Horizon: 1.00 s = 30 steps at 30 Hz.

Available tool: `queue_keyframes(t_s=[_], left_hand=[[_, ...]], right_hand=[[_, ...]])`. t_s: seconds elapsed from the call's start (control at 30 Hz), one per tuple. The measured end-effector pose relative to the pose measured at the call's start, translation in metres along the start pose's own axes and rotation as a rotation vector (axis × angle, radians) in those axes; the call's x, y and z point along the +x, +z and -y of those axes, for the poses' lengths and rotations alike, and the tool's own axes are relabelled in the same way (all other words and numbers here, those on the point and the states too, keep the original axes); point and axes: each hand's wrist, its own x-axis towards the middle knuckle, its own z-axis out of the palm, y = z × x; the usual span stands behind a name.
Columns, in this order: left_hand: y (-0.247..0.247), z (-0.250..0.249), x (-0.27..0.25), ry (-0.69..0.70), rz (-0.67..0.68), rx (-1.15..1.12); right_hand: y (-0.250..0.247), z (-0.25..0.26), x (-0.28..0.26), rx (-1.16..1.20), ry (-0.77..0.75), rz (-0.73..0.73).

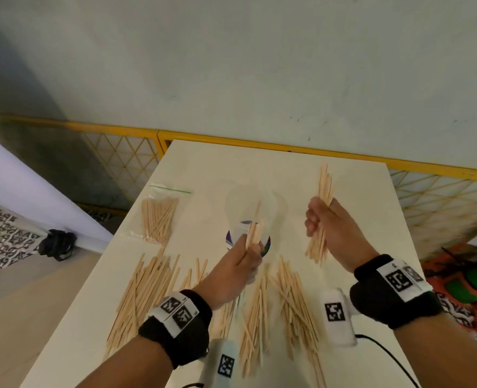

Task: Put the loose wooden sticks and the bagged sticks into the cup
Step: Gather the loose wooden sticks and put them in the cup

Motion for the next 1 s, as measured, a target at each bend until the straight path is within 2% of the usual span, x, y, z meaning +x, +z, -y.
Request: queue_keyframes(t_s=[0.1,0.2,0.33,0.4,0.5,0.57,0.73,0.87,0.93,1.0], left_hand=[[-0.017,-0.048,0.013,0.179,-0.158,0.008],[-0.032,-0.093,0.035,0.308,-0.283,-0.001],[-0.04,-0.123,0.067,0.404,-0.341,0.017],[-0.042,-0.123,0.083,0.433,-0.341,0.078],[-0.042,-0.108,0.104,0.369,-0.365,0.174],[-0.044,-0.091,0.115,0.305,-0.328,0.196],[-0.049,-0.051,0.125,0.238,-0.217,0.27],[-0.053,-0.051,0.127,0.145,-0.111,0.327],[-0.055,-0.048,0.129,0.145,-0.116,0.497],[-0.056,-0.042,0.128,0.202,-0.146,0.761]], right_hand=[[0.012,0.05,0.024,-0.112,-0.159,-0.022],[0.033,0.073,0.051,-0.193,-0.228,-0.027],[0.064,0.056,0.078,-0.183,-0.183,0.036],[0.073,0.033,0.09,-0.261,-0.156,0.058],[0.075,0.003,0.099,-0.471,-0.121,0.14],[0.074,0.001,0.098,-0.548,-0.096,0.171],[0.065,0.011,0.1,-0.739,-0.024,0.163],[0.064,0.013,0.102,-0.871,-0.032,0.124],[0.063,0.011,0.102,-0.885,-0.024,0.111],[0.061,0.008,0.102,-0.838,-0.002,0.087]])
